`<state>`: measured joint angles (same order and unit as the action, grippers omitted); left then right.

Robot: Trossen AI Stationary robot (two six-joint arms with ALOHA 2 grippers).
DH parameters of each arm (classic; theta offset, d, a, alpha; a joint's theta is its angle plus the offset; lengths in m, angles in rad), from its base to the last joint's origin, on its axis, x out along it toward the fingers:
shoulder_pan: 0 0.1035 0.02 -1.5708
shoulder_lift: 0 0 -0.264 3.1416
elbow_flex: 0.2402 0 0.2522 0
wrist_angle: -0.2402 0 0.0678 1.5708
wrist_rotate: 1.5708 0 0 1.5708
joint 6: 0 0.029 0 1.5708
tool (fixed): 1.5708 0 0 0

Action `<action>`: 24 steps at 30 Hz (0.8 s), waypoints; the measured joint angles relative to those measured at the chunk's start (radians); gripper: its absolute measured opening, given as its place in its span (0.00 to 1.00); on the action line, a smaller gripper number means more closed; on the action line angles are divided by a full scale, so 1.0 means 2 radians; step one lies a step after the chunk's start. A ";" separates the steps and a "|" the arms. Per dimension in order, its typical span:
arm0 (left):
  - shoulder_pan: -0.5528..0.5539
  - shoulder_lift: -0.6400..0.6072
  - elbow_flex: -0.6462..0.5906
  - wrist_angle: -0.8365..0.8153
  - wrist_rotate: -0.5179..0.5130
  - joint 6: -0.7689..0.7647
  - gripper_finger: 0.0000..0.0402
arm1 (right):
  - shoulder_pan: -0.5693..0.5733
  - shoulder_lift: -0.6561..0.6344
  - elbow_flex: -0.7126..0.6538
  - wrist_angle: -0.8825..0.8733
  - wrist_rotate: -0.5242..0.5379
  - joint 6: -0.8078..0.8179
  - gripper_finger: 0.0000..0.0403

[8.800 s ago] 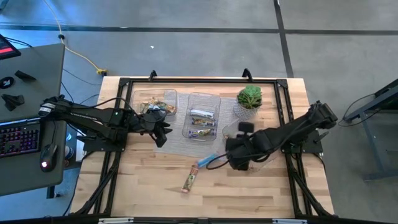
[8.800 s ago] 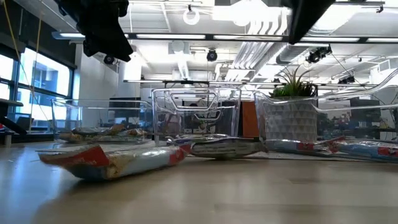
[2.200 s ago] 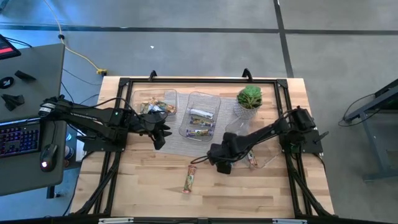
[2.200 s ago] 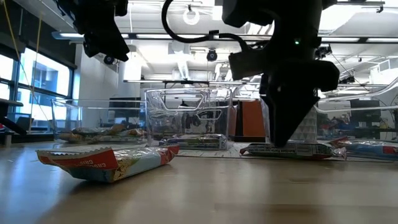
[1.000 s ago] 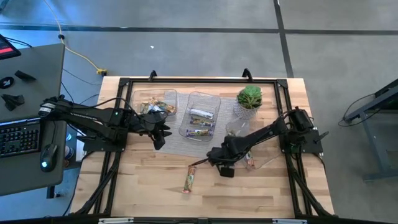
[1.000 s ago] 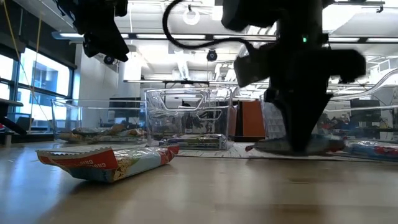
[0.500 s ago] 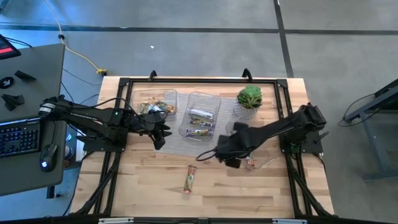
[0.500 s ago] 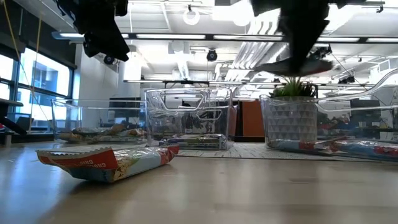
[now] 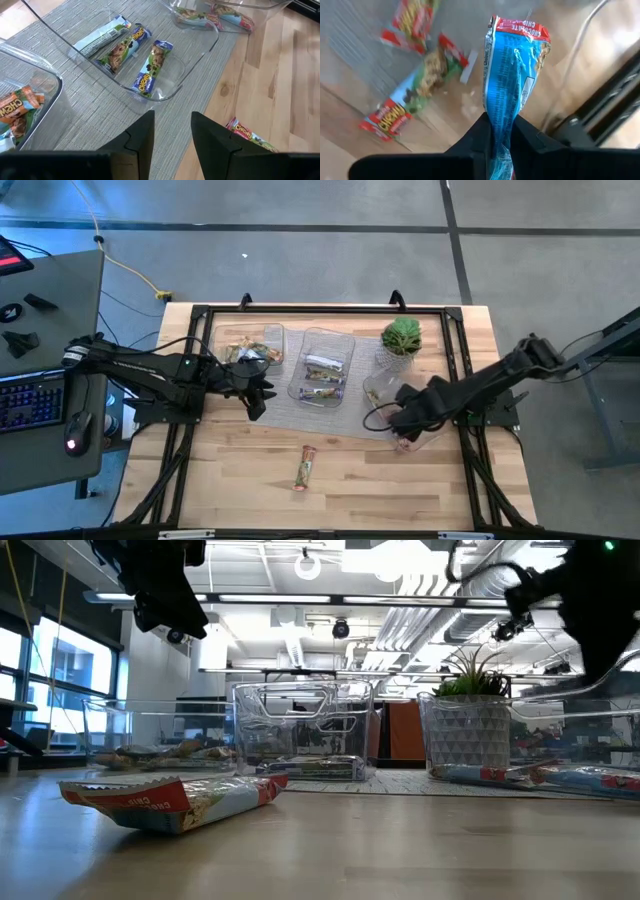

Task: Pick and place Granola Bars by type
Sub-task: Put the red granola bar into the right transparent bin

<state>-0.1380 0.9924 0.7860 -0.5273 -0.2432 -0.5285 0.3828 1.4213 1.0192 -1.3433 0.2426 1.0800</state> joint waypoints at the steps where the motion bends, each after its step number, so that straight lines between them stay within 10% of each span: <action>1: 0.000 0.000 0.000 0.000 0.000 0.000 0.31 | 0.000 -0.008 -0.019 0.014 -0.009 0.001 0.09; 19: 0.000 0.000 0.000 0.001 0.004 -0.016 0.31 | -0.002 -0.021 -0.113 0.123 -0.004 -0.087 0.37; 24: 0.000 0.000 0.000 0.001 0.111 -0.031 0.31 | -0.002 -0.021 -0.073 0.124 0.019 -0.106 0.41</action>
<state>-0.1381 0.9924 0.7860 -0.5259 -0.0202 -0.5910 0.3798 1.3800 0.8736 -1.0951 0.2801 0.8689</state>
